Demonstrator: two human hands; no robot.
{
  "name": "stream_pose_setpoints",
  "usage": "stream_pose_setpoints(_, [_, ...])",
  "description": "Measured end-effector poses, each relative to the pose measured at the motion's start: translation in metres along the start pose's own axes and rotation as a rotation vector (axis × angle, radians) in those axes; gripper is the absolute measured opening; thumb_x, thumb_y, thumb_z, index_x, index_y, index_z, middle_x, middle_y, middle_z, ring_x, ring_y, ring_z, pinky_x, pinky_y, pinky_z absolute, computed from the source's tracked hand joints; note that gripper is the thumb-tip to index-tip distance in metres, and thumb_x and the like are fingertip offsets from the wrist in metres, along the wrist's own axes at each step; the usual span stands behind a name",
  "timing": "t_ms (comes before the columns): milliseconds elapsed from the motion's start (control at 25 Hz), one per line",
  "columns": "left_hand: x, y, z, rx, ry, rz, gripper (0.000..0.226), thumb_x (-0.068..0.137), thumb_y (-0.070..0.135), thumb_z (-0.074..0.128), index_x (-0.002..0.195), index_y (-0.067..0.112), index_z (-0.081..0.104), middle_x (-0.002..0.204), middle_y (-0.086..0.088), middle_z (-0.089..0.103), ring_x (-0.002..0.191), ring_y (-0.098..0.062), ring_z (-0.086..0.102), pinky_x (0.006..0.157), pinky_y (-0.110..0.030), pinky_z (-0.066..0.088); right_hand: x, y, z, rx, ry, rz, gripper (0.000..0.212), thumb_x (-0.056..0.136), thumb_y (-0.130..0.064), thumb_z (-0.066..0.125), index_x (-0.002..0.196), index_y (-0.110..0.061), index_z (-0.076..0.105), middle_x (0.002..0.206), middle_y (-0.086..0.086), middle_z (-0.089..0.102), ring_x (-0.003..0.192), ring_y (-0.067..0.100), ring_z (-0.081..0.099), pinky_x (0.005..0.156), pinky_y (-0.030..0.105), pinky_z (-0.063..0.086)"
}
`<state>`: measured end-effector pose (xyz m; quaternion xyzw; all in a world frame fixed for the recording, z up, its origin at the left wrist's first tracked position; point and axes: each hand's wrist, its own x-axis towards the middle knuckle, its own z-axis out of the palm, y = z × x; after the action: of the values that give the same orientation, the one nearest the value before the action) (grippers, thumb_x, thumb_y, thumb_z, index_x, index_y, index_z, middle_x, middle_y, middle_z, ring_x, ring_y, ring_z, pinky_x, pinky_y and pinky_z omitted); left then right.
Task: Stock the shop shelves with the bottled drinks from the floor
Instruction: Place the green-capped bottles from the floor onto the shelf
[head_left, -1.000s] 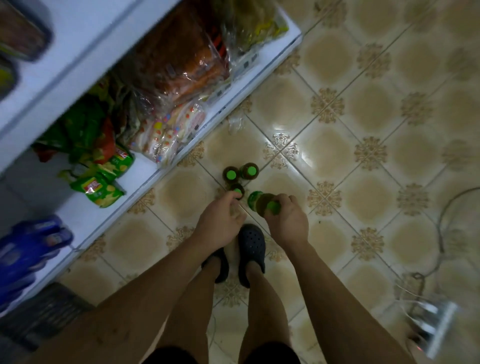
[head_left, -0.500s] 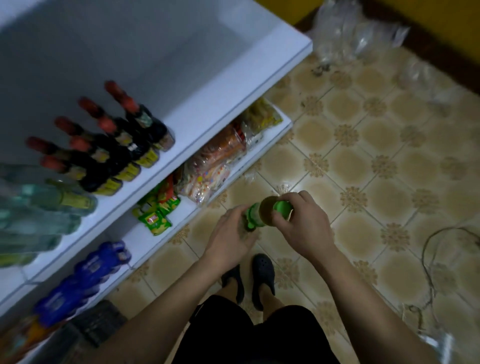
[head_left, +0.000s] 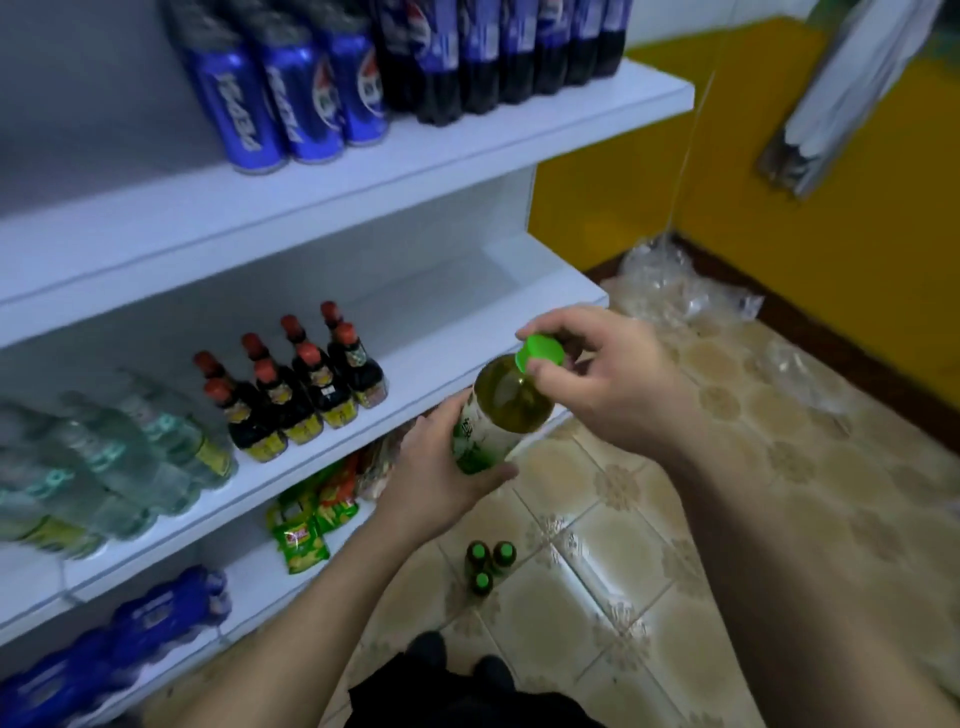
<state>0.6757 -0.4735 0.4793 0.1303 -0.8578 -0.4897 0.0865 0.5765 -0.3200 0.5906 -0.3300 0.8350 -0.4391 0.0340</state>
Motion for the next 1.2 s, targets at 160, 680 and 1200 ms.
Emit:
stream_pose_setpoints(160, [-0.004,0.041,-0.038,-0.045,0.258,0.067,0.063,0.061,0.042,0.090,0.112,0.040,0.052,0.105,0.020,0.061,0.098,0.003,0.057,0.080,-0.028,0.053,0.029,-0.042,-0.022,0.098,-0.029,-0.165,0.021,0.080,-0.026,0.066,0.099,-0.029,0.072,0.085,0.010,0.071,0.076,0.026,0.063,0.072,0.044,0.055])
stream_pose_setpoints(680, [-0.022,0.089,-0.143,-0.032,0.918,0.006,0.048,0.055,0.041,0.084,0.089,0.033,0.052,0.080,0.012,0.067,0.073,-0.005,0.063,0.068,-0.038,0.055,0.067,-0.121,0.068,0.481,-0.366,-0.156,0.034,0.081,-0.025,0.079,0.111,-0.026,0.063,0.087,-0.002,0.074,0.077,0.030,0.070,0.067,0.047,0.058])
stream_pose_setpoints(1200, [-0.014,0.020,-0.314,-0.025,1.126,-0.068,0.058,0.052,0.024,0.080,0.101,0.034,0.050,0.093,0.012,0.063,0.084,-0.008,0.061,0.069,-0.031,0.051,0.157,-0.259,0.216,0.381,-0.400,-0.261,0.046,0.069,-0.032,0.083,0.110,-0.026,0.064,0.098,-0.011,0.072,0.087,0.007,0.069,0.076,0.040,0.061])
